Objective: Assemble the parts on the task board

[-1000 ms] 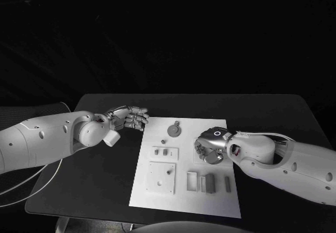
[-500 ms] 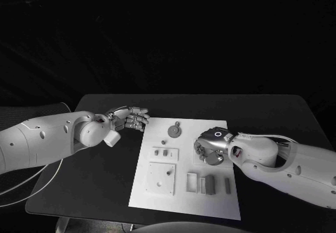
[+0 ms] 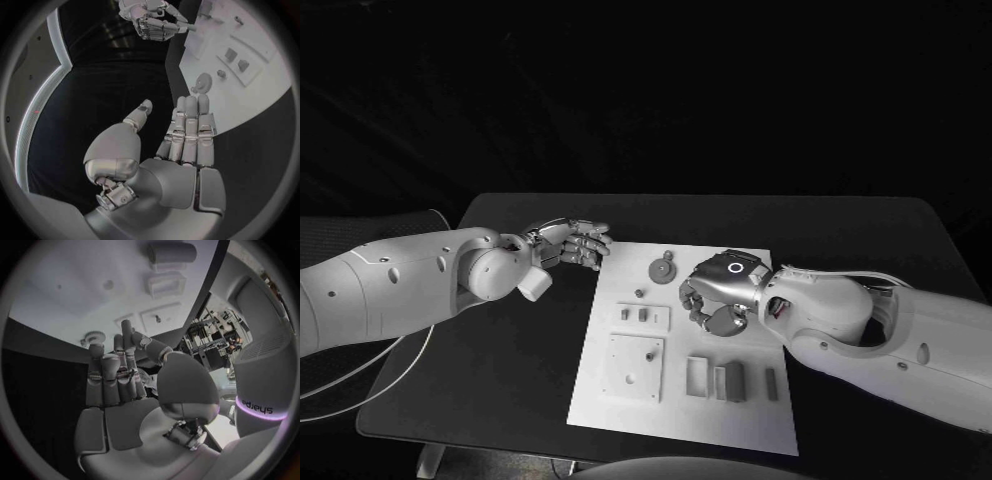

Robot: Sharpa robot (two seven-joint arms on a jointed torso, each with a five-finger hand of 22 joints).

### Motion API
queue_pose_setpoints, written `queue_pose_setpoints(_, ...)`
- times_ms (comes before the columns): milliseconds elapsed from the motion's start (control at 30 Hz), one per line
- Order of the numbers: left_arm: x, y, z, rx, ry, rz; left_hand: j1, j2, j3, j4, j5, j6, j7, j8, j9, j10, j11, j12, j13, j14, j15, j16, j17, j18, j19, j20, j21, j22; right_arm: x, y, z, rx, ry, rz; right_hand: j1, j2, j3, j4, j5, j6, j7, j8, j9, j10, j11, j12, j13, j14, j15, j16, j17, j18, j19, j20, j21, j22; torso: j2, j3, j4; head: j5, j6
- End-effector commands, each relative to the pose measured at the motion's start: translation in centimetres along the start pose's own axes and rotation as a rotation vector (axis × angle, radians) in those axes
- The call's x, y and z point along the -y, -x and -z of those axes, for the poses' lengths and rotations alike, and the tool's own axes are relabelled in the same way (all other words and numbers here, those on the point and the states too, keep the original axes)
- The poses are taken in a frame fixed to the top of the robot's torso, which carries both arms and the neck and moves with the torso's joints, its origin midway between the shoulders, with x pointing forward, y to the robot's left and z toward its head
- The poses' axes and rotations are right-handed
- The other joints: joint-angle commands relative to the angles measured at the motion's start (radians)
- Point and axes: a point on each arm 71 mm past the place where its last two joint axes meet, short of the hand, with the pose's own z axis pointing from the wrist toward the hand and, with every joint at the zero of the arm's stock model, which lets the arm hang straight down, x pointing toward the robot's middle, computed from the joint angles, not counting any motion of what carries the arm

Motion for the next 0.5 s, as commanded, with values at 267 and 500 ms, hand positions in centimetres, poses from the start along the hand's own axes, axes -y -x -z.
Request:
queue_pose_setpoints(267, 0.9, -0.7, -1.3, -0.01, -0.071, -0.005, 0.002, 0.005, -0.003, -0.004, 0.002, -0.012, 0.011, -0.008, -0.002, 0.002, -0.004, 0.003, -0.002, 0.007, 0.002, -0.001, -0.001, 0.015, 0.005, 0.001, -0.008, 0.0, -4.4, 0.7, -3.5, 0.023, 0.133, 0.011, 0.012, 0.014, 0.011, 0.0, 0.007, 0.006, 0.0, 0.006, 0.002, 0.006, -0.001, 0.006, 0.036, 0.001, -0.006, -0.002, -0.002, 0.016, 0.004, -0.006, 0.007, 0.018, -0.006, -0.0055, 0.0014, 0.05, -0.005)
queue_pose_setpoints(500, 1.1, -0.6, -2.0, 0.006, -0.068, -0.004, 0.002, 0.004, -0.004, -0.004, 0.002, -0.013, 0.012, -0.008, -0.002, 0.0, -0.003, 0.002, -0.003, 0.005, 0.003, -0.002, -0.002, 0.015, 0.004, 0.002, -0.009, -0.001, -7.2, -0.5, -5.2, -0.006, 0.207, 0.015, 0.012, 0.015, 0.012, -0.001, 0.007, 0.005, 0.0, 0.005, 0.002, 0.005, -0.001, 0.005, 0.036, 0.001, -0.006, -0.003, -0.002, 0.016, 0.004, -0.007, 0.006, 0.018, -0.01, -0.0112, 0.0019, 0.069, -0.014)
